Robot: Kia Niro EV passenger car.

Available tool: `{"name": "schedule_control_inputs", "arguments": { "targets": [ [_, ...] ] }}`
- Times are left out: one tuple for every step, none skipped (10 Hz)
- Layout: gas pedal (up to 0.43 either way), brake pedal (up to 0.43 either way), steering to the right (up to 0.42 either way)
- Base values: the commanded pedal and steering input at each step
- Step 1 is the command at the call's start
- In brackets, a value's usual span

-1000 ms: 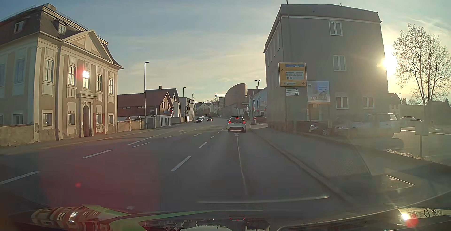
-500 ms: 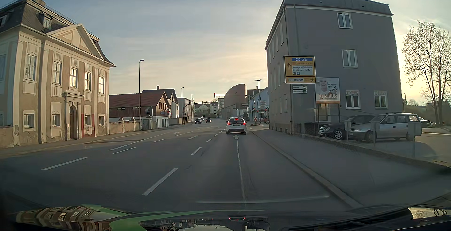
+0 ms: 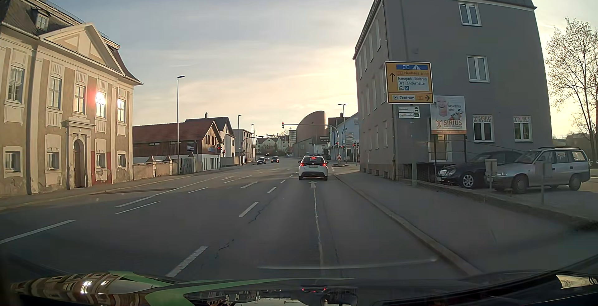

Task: Follow the waypoints while adhering to traffic rules and regulations

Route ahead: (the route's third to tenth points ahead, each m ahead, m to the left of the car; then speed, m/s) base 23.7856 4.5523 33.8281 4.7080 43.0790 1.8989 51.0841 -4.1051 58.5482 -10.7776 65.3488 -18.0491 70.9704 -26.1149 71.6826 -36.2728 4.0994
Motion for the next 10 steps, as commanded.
{"name": "schedule_control_inputs", "arguments": {
  "targets": [
    [0.000,0.000,0.002],
    [0.000,0.000,0.002],
    [0.000,0.000,0.002],
    [0.000,0.000,0.002],
    [0.000,0.000,0.002],
    [0.000,0.000,0.002],
    [0.000,0.000,0.002],
    [0.000,0.000,0.002],
    [0.000,0.000,0.002],
    [0.000,0.000,0.002]
  ]
}}
